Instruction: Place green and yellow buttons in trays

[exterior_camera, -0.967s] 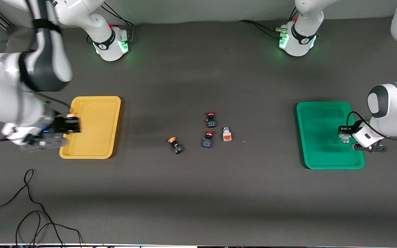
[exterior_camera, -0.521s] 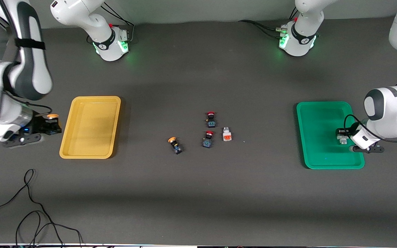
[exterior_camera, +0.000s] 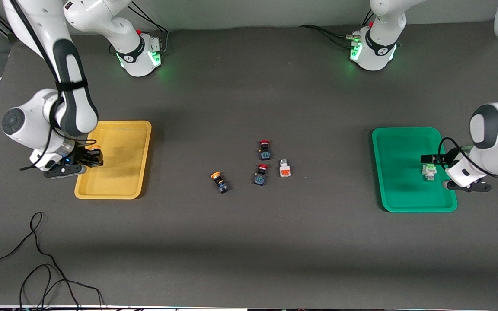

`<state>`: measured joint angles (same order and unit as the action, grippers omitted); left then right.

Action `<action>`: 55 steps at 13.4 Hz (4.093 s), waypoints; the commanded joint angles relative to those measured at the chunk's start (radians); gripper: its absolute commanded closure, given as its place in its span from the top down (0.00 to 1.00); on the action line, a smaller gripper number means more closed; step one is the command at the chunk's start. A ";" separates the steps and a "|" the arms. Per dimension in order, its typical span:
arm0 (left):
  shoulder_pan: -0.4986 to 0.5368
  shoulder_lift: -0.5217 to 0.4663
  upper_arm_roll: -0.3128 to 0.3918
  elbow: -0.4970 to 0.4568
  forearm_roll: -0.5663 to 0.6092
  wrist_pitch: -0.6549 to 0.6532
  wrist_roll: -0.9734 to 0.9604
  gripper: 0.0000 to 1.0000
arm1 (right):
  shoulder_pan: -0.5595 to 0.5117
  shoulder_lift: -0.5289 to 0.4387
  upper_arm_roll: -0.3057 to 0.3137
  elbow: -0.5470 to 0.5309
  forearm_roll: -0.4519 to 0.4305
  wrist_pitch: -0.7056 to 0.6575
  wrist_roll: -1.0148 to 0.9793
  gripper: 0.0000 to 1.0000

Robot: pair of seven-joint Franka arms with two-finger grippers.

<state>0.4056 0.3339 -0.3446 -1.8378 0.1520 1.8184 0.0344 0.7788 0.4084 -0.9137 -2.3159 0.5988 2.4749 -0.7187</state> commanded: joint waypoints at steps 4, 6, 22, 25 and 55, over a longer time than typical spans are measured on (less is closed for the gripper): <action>-0.224 0.033 -0.088 0.267 -0.187 -0.242 -0.422 0.98 | 0.019 0.105 -0.005 0.049 0.154 0.001 -0.117 1.00; -0.345 0.120 -0.088 0.340 -0.232 -0.193 -0.597 0.97 | 0.022 0.089 -0.010 0.070 0.150 -0.016 -0.110 1.00; -0.692 0.430 -0.033 0.227 -0.040 0.416 -0.893 0.92 | 0.073 0.184 0.189 0.746 -0.169 -0.487 0.533 1.00; -0.790 0.451 0.053 0.224 -0.035 0.467 -0.910 0.86 | 0.074 0.242 0.330 0.821 -0.169 -0.485 0.626 1.00; -0.096 -0.001 0.059 -0.151 0.003 0.264 0.064 0.00 | 0.205 0.238 0.270 0.874 -0.175 -0.560 0.841 0.11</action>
<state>0.2843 0.4302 -0.2736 -1.7847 0.1460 1.9199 0.0843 0.9881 0.7110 -0.5997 -1.4841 0.4443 2.0499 0.0990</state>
